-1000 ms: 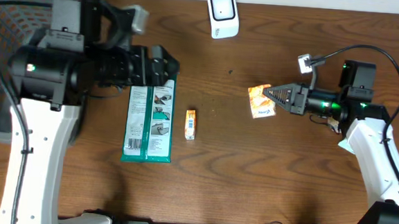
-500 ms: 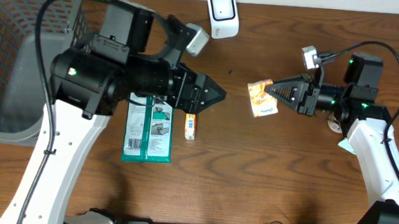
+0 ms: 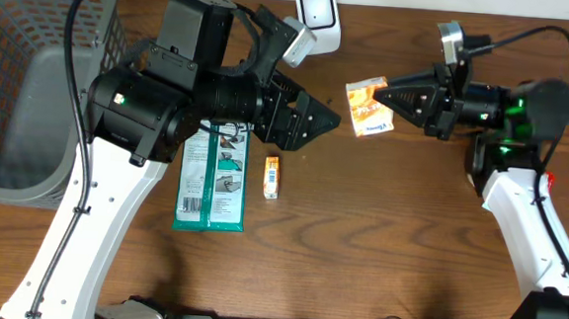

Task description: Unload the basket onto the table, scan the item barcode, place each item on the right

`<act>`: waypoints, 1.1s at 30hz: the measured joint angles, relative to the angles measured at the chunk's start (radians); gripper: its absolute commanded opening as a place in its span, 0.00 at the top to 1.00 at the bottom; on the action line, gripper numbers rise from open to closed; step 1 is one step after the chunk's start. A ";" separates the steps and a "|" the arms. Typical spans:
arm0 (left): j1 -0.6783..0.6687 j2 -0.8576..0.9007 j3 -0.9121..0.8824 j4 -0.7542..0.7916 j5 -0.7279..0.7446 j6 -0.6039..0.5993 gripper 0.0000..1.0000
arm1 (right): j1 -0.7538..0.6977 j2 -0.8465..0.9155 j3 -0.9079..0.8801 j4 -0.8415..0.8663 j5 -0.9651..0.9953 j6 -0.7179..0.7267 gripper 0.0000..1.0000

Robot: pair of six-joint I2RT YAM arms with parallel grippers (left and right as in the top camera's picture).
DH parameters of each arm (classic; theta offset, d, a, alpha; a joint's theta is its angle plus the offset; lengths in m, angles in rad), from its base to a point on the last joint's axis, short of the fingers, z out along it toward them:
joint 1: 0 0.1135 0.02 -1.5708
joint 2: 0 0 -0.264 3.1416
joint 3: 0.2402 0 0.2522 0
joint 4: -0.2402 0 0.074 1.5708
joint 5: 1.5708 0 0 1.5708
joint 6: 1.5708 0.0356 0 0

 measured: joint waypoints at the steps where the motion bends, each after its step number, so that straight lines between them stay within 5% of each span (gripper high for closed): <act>1: 0.000 0.000 0.000 0.007 0.000 0.000 0.14 | 0.006 -0.003 0.000 0.042 0.008 0.056 0.99; 5: 0.000 0.000 0.000 0.010 0.000 0.000 0.14 | 0.029 -0.005 0.000 0.185 0.057 0.262 0.99; 11: -0.002 0.000 0.000 0.039 0.001 -0.008 0.23 | 0.063 -0.005 0.000 0.198 0.138 0.389 0.99; 33: -0.049 0.000 0.000 0.146 -0.016 -0.072 0.76 | 0.140 -0.005 0.000 0.202 0.248 0.410 0.99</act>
